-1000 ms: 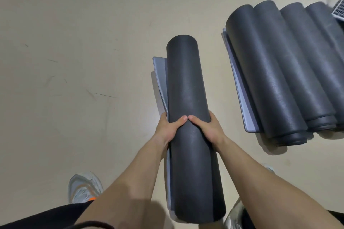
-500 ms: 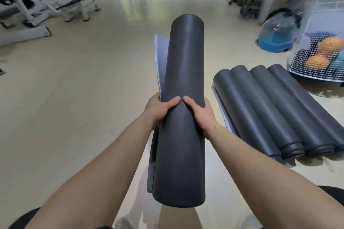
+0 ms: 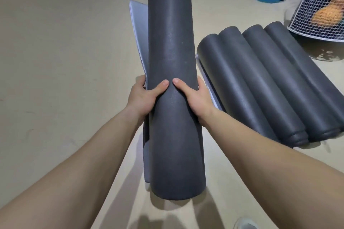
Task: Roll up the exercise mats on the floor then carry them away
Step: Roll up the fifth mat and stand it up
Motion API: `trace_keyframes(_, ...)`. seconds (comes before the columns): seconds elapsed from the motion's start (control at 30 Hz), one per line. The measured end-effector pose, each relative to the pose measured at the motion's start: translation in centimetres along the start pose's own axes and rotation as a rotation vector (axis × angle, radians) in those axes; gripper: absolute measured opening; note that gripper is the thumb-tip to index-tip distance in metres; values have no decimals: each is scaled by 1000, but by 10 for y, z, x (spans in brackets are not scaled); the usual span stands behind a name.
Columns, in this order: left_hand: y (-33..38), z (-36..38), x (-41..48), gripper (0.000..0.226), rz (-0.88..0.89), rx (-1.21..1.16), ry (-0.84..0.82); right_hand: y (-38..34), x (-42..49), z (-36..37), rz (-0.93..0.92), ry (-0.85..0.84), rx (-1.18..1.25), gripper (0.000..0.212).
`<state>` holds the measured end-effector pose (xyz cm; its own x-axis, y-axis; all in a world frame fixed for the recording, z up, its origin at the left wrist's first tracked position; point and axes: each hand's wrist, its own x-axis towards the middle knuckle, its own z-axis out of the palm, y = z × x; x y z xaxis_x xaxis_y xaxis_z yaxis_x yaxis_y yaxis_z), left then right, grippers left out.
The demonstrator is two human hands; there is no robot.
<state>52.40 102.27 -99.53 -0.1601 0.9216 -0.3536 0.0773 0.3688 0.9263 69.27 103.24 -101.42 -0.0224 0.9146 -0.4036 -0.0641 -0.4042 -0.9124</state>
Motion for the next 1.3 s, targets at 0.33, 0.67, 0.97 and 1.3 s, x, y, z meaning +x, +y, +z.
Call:
trace_keyframes(0.33, 151, 121, -96, 46, -186, 164, -213, -116, -122, -132, 191, 209, 218, 58)
trace_keyframes(0.67, 250, 348, -214, 53, -231, 310, -669, -189, -277, -345, 241, 614, 441, 73)
trace_keyframes(0.97, 239, 536, -335, 60, -177, 445, -1089, -169, -421, -485, 195, 1055, 599, 66)
trace_keyframes(1.3, 154, 731, -567, 79, -43, 756, -1422, -55, -633, -649, 211, 1434, 751, 77)
